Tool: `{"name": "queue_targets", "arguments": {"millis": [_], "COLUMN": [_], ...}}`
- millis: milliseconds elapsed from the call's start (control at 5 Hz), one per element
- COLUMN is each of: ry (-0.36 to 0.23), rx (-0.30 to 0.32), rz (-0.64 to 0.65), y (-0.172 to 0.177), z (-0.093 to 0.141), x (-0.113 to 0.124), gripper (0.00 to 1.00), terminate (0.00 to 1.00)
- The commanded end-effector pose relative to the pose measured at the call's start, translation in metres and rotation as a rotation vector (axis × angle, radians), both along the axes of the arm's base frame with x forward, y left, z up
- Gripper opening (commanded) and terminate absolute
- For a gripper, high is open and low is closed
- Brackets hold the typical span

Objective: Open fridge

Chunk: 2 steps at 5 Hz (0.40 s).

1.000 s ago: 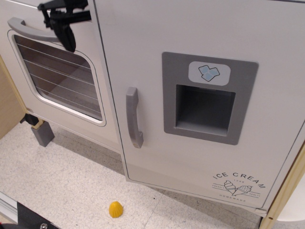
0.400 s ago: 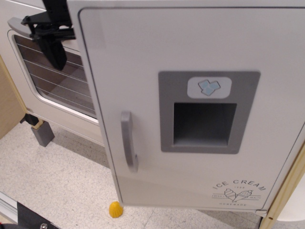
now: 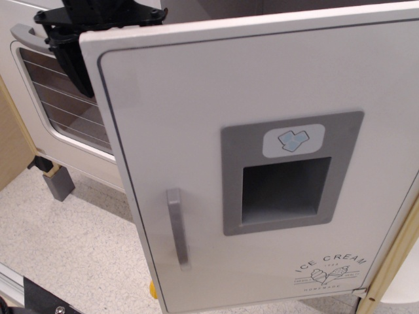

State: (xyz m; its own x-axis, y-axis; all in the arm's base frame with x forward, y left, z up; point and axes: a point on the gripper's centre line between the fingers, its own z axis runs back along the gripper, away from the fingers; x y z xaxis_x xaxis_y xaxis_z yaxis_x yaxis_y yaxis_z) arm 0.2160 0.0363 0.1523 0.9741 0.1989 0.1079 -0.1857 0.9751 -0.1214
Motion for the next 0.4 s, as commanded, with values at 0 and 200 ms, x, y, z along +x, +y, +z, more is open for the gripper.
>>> {"name": "queue_targets", "arguments": {"millis": [0,200], "ry": [0.038,0.085], "rx": [-0.013,-0.02], "rz": [-0.15,-0.242], "y": [-0.021,-0.034], "z": [0.013,0.009], "x": [-0.02,-0.033], "gripper": [1.0,1.0], "terminate": [0.0,1.0]}}
